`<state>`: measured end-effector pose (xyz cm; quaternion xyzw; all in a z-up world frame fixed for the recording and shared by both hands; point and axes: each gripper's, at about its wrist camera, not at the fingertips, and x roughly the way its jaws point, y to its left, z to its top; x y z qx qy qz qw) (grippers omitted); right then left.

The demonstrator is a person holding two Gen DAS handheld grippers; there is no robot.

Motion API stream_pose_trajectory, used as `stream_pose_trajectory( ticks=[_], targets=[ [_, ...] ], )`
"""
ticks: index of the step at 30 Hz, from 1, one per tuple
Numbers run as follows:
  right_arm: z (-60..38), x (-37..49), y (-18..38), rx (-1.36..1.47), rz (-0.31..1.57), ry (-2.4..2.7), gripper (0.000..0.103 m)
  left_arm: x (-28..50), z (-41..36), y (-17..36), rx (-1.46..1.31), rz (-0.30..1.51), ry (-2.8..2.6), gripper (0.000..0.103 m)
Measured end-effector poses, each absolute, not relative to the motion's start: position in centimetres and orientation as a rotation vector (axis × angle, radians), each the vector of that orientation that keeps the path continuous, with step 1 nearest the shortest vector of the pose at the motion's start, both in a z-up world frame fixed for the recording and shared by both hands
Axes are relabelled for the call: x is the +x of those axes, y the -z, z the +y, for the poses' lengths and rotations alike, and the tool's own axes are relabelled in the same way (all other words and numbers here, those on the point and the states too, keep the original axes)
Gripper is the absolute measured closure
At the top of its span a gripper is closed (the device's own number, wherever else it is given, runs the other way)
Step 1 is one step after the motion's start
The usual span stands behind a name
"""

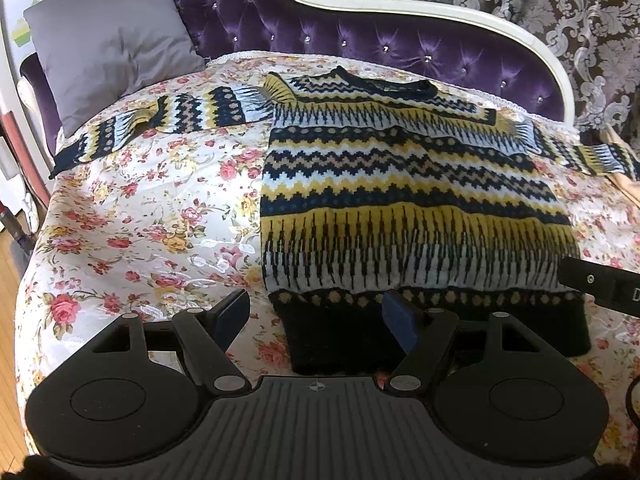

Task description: Fold small clothes

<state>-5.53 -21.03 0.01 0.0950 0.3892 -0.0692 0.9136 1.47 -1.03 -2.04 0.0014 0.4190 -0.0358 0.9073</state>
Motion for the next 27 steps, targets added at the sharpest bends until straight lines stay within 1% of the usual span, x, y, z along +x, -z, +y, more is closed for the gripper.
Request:
stream_pose_trajectory(
  ticks=[12, 19, 23, 27],
  targets=[
    [-21.9, -4.0, 0.3, 0.212, 0.844, 0.16, 0.001, 3.0, -1.3, 2.4, 0.009, 0.896, 0.081, 0.031],
    [-22.7, -3.0, 0.9, 0.268, 0.879, 0.13, 0.001, 4.5, -1.1, 2.7, 0.004, 0.923, 0.085, 0.031],
    [-23.9, -2.2, 1.4, 0.314, 0.928, 0.13, 0.001, 5.7, -1.3, 2.5, 0.018, 0.889, 0.071, 0.031],
    [-26.0, -1.3, 1.1, 0.342, 0.93, 0.139, 0.001, 7.9, -2.1, 1.8, 0.05, 0.83, 0.099, 0.031]
  ],
)
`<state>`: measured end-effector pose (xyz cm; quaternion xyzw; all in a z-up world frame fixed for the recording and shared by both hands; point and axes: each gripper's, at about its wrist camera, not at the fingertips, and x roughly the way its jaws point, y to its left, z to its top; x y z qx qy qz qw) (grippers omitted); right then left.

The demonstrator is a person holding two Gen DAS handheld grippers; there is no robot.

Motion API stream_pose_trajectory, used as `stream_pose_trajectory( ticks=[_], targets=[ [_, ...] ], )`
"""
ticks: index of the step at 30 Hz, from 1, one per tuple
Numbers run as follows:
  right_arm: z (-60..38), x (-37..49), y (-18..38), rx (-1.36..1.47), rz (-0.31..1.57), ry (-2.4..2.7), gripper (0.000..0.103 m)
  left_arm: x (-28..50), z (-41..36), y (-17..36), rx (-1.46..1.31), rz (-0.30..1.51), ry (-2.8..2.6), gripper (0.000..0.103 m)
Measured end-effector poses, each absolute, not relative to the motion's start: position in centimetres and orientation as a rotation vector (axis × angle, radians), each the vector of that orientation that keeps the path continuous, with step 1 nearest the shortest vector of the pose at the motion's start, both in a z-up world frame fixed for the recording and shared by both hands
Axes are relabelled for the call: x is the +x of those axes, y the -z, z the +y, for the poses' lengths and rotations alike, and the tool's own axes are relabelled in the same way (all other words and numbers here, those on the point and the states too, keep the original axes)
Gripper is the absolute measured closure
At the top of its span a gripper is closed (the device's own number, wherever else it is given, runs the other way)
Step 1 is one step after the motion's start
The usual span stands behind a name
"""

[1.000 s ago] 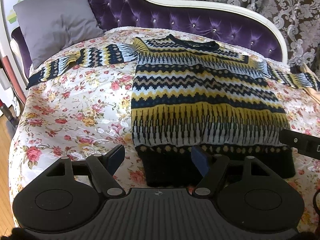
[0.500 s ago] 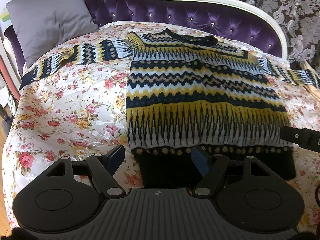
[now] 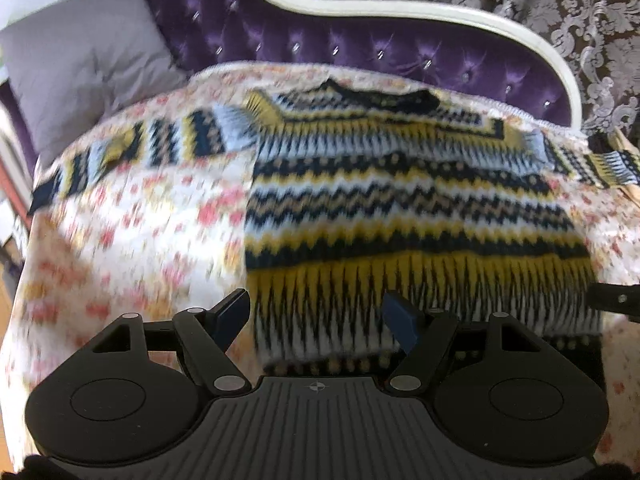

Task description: Fold small clothes

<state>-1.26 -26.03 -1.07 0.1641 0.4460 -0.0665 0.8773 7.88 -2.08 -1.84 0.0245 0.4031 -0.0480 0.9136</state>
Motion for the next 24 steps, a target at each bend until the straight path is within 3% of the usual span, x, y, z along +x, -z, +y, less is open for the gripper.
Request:
stream_pose_trajectory(
  ticks=[17, 19, 21, 24],
  targets=[
    [-43.3, 5.9, -0.2, 0.383, 0.815, 0.467, 0.001, 19.9, -7.7, 2.7, 0.102, 0.77, 0.131, 0.031],
    [-45.8, 6.3, 0.0, 0.406, 0.798, 0.496, 0.004, 21.0, -8.0, 3.4, 0.106, 0.782, 0.117, 0.031],
    [-48.5, 6.6, 0.0, 0.443, 0.778, 0.522, 0.016, 22.0, -8.4, 4.2, 0.11, 0.792, 0.104, 0.031],
    [-51.9, 7.0, 0.1, 0.504, 0.735, 0.559, 0.018, 23.3, -8.7, 5.4, 0.112, 0.813, 0.086, 0.031]
  ],
)
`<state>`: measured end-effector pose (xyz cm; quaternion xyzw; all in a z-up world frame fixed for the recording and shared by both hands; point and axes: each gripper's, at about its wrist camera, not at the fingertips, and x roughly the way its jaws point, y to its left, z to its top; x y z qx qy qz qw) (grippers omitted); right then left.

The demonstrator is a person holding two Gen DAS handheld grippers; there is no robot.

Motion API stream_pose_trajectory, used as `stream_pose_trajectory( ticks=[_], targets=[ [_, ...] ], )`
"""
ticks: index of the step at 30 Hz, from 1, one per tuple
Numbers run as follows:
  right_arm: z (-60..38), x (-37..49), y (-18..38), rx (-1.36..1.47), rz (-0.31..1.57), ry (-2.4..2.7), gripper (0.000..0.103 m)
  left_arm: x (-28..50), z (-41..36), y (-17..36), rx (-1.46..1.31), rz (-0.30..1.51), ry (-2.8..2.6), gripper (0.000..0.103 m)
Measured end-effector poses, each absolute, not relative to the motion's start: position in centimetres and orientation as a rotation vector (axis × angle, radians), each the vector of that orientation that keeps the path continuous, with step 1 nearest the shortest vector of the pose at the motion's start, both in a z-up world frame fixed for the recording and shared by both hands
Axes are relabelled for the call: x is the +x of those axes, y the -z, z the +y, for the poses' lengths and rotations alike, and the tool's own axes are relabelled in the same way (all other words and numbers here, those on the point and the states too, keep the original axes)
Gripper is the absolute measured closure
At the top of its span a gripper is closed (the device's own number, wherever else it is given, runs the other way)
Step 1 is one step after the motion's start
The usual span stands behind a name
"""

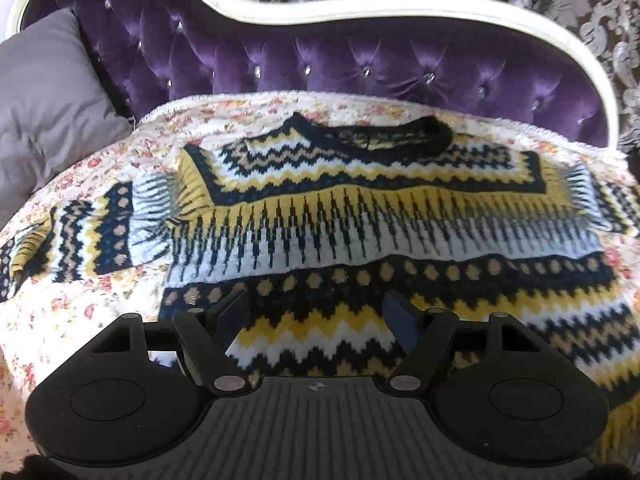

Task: Fold small clothes
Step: 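Grasp the navy cuff of the sleeve with the right gripper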

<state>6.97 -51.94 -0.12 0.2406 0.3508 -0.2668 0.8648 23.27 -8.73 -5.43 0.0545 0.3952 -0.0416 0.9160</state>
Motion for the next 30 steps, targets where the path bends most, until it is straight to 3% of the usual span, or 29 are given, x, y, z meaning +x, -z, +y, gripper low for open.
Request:
stream_pose_trajectory(
  ticks=[4, 10, 22, 28, 29, 30],
  targets=[
    [-56.0, 7.6, 0.0, 0.55, 0.679, 0.59, 0.018, 24.7, -9.0, 7.4, 0.116, 0.874, 0.054, 0.029],
    [-60.2, 9.4, 0.9, 0.605, 0.635, 0.596, 0.018, 24.1, -8.7, 8.4, 0.08, 0.804, 0.051, 0.027],
    [-65.0, 11.4, 3.9, 0.799, 0.562, 0.625, 0.018, 25.0, -8.6, 8.8, 0.117, 0.801, 0.064, 0.008],
    [-65.7, 12.0, 4.3, 0.849, 0.504, 0.572, 0.052, 25.0, -8.3, 9.3, 0.122, 0.778, 0.081, 0.001],
    [-65.7, 12.1, 4.3, 0.848, 0.508, 0.568, 0.061, 25.0, -8.4, 9.3, 0.125, 0.776, 0.079, 0.001],
    [-65.6, 12.3, 4.1, 0.84, 0.512, 0.565, 0.077, 25.0, -8.4, 9.3, 0.127, 0.774, 0.076, 0.001]
  ],
)
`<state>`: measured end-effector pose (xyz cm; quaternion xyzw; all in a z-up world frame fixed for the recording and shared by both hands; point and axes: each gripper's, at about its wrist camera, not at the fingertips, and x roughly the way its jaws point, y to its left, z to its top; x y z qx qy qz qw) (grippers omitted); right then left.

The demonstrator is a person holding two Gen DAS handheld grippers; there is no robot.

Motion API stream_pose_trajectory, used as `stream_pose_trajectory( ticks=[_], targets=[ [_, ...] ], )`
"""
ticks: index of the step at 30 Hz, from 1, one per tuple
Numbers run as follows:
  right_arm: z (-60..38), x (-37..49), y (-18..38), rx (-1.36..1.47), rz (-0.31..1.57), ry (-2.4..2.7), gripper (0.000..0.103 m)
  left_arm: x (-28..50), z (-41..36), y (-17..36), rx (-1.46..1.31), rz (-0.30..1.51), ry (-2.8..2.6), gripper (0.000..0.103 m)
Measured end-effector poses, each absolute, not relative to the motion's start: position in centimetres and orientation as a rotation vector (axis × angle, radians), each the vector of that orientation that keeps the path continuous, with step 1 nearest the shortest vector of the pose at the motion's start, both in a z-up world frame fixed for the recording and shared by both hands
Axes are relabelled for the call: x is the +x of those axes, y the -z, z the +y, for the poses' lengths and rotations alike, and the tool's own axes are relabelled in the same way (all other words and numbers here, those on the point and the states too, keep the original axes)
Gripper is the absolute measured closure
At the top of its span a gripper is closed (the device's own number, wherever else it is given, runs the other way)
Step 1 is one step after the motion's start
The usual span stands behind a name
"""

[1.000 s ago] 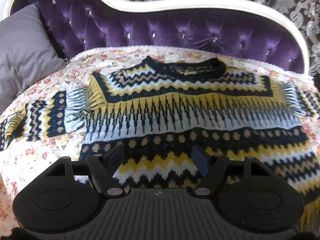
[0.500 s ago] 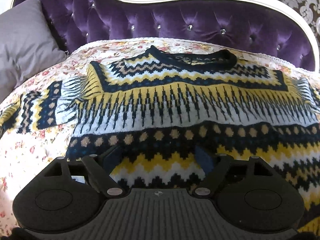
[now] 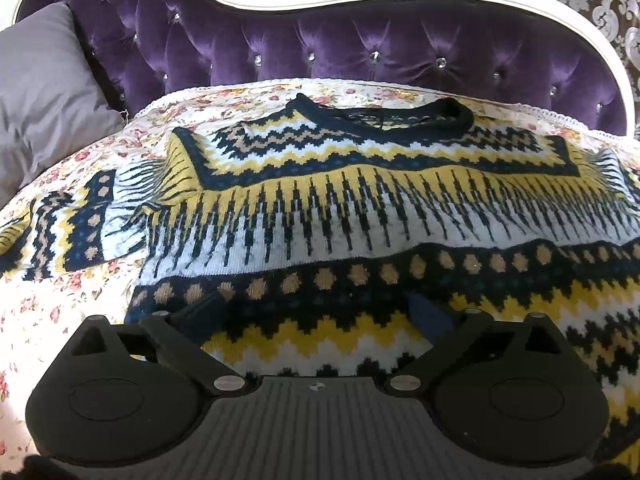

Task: Fold small clothes
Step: 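Grasp the navy cuff of the sleeve with the right gripper, then lift the sleeve and carry it across the sweater front with the right gripper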

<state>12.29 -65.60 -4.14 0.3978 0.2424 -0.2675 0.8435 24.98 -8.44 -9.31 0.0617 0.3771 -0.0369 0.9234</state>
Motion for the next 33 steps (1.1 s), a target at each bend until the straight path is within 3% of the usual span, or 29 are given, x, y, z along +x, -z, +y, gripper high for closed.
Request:
stream_pose_trajectory(
  ticks=[2, 9, 19, 25, 33],
  targets=[
    [-65.2, 12.6, 3.5, 0.803, 0.524, 0.564, 0.085, 25.0, -8.5, 9.3, 0.131, 0.774, 0.072, 0.001],
    [-60.3, 14.7, -2.9, 0.601, 0.505, 0.48, 0.09, 25.0, -8.3, 9.3, 0.127, 0.764, 0.082, 0.001],
    [-44.1, 23.0, -10.4, 0.431, 0.518, 0.07, 0.09, 24.7, -8.2, 9.4, 0.119, 0.741, 0.091, 0.001],
    [-32.0, 29.0, -9.4, 0.414, 0.576, -0.191, 0.09, 24.7, -8.1, 9.4, 0.11, 0.736, 0.095, 0.001],
    [-18.7, 34.2, -2.5, 0.384, 0.751, -0.422, 0.09, 24.3, -7.8, 9.5, 0.114, 0.713, 0.126, 0.002]
  ],
)
